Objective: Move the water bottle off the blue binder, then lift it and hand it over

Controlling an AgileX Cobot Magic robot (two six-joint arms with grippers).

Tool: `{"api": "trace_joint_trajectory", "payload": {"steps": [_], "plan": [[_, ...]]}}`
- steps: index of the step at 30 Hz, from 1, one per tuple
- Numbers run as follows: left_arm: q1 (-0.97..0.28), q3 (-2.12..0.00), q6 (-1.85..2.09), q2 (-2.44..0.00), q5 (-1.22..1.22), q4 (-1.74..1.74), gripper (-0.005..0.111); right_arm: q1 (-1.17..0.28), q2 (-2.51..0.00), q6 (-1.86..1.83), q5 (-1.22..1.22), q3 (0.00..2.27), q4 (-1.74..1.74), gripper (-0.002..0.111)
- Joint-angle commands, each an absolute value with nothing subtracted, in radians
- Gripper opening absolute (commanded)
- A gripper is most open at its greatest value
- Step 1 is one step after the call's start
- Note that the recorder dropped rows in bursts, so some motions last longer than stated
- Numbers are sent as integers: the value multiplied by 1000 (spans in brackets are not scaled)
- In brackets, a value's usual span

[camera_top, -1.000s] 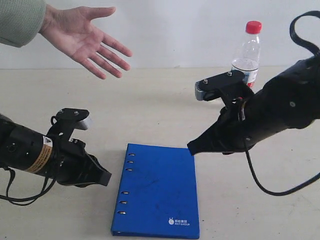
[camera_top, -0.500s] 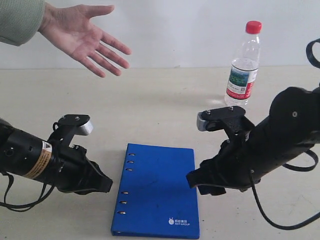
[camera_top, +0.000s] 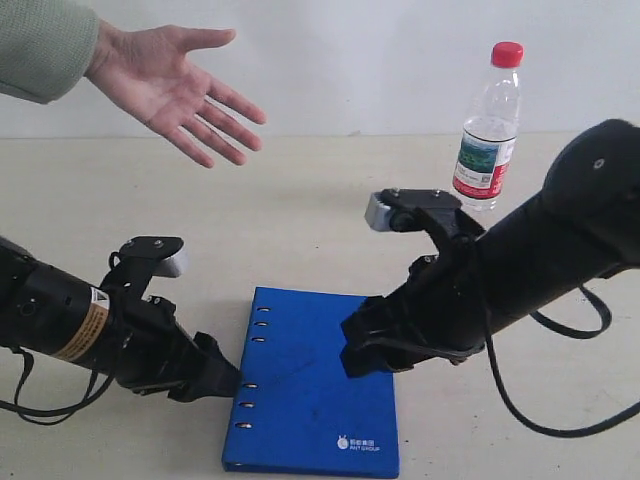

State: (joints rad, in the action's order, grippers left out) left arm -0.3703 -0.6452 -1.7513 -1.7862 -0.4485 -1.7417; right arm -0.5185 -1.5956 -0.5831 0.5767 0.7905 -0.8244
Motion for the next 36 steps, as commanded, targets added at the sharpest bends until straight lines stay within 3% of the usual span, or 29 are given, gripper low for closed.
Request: {"api": "trace_joint_trajectory", "payload": {"steps": [1, 8, 20, 30, 36], "plan": [[-370, -652, -1772, -1787, -462, -1744, 61, -489, -1603, -565, 537, 738, -845, 59], [-370, -652, -1761, -1787, -508, -1744, 61, -489, -1711, -964, 574, 720, -1314, 59], [-370, -652, -1760, -1787, -505, -1744, 61, -400, -1717, -911, 503, 671, -1319, 59], [-370, -652, -1756, -1787, -500, -1741, 61, -407, -1858, -1147, 603, 650, -1624, 59], [-370, -652, -1756, -1787, -500, -1741, 61, -407, -1811, -1179, 690, 663, -1648, 59]]}}
